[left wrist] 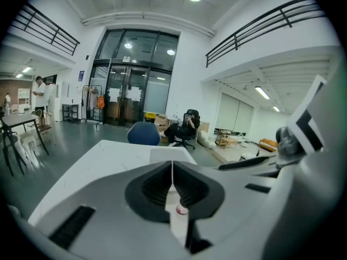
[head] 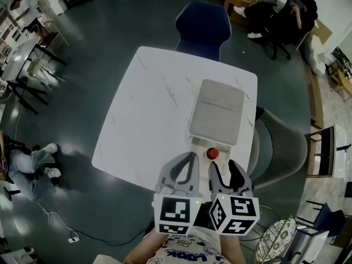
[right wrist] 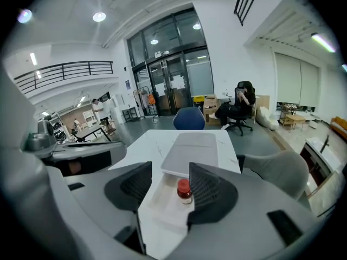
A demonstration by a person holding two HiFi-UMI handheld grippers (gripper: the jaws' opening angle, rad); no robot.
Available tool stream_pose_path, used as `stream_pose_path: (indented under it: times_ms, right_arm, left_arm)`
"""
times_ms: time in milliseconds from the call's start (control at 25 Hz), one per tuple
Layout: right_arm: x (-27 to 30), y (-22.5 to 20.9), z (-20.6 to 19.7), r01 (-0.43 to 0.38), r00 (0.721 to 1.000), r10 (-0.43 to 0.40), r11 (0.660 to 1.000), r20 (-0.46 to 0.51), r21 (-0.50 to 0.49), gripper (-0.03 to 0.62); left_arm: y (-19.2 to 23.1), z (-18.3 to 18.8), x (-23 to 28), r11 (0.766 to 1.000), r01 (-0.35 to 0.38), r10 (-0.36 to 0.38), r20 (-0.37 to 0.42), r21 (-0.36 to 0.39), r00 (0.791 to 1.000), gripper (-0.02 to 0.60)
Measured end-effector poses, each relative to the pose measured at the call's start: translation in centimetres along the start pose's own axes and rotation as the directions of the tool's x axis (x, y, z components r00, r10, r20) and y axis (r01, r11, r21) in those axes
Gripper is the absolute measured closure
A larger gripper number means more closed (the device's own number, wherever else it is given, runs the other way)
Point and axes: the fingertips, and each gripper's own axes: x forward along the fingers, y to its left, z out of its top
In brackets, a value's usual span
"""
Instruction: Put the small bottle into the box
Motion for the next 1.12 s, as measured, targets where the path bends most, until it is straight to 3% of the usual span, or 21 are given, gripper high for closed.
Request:
stream_pose_path:
  times_ms: [560, 1120]
  right_arm:
    - [-3.7, 1.0, 2.4, 0.013, 0.996, -0.011, 1.000, 0.090, -0.014, 0.395]
    - [-4.9, 1.9, 3.6, 0.007, 0.991, -0.001, 0.999, 0.131, -0.041, 0.418]
  left_arm:
    - [-1.2, 3.7, -2.9, 0.999, 0.015, -0.019, 0.096, 0.048, 0.995, 0.561]
    - [-1.7, 5.0, -4.1, 0.998, 0.019, -0.027, 0.135, 0.064, 0.991, 0.561]
